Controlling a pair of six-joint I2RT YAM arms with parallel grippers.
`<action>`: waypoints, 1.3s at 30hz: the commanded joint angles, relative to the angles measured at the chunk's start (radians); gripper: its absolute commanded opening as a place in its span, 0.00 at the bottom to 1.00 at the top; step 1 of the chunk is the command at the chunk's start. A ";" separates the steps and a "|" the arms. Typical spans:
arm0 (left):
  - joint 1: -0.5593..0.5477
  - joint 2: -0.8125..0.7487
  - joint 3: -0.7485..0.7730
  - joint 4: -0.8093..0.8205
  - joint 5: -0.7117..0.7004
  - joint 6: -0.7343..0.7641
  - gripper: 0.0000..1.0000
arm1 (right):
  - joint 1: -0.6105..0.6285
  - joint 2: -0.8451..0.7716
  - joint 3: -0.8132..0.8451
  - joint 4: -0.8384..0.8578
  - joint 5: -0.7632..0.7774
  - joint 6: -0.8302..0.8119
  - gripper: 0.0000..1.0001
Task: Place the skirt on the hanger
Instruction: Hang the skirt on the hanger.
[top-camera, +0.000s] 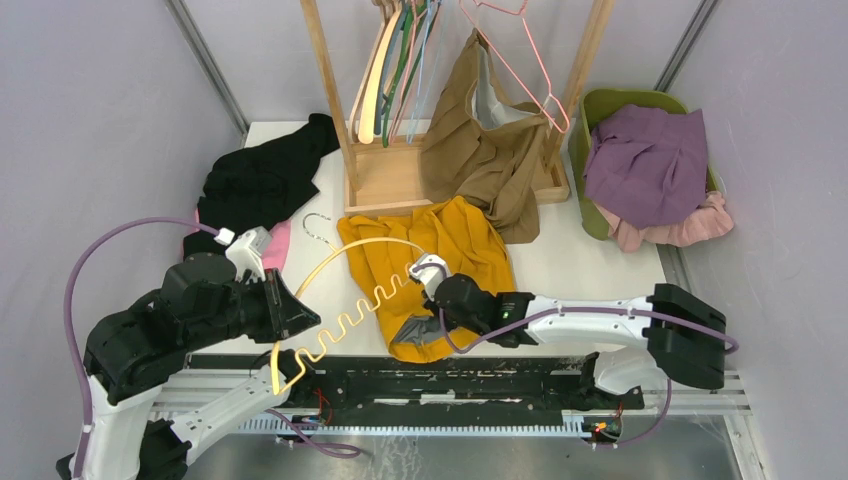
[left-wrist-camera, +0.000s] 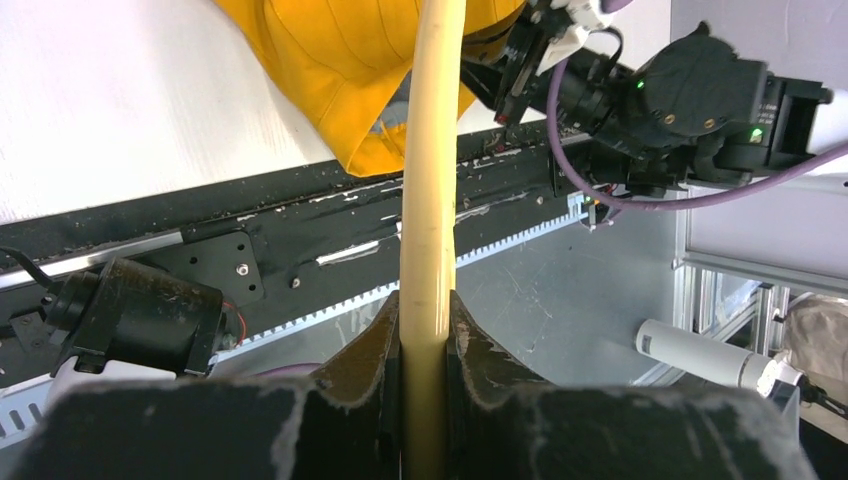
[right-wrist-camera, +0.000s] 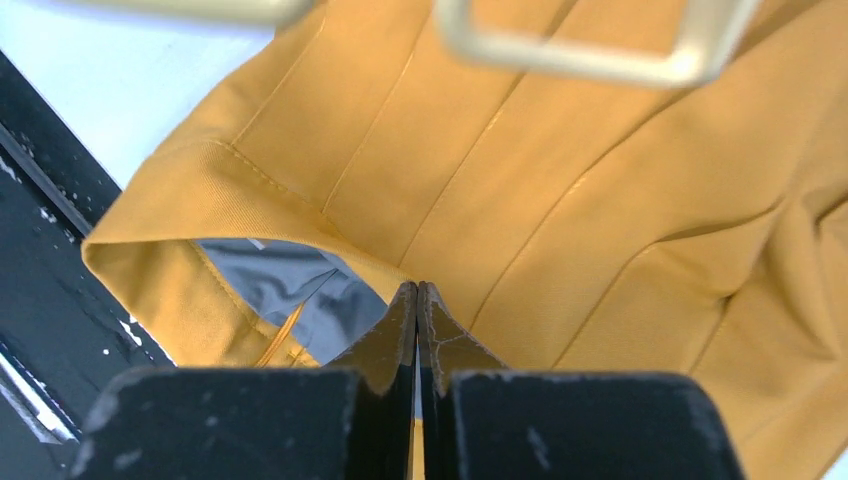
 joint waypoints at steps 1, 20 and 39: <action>-0.003 -0.004 0.037 0.054 0.038 -0.012 0.03 | -0.040 -0.075 0.021 -0.018 0.014 0.005 0.01; -0.005 -0.079 -0.040 0.054 0.183 -0.037 0.03 | -0.287 0.060 0.220 -0.047 -0.196 0.007 0.01; -0.002 -0.118 -0.242 0.092 0.324 -0.067 0.03 | -0.313 0.150 0.445 -0.173 -0.243 -0.081 0.01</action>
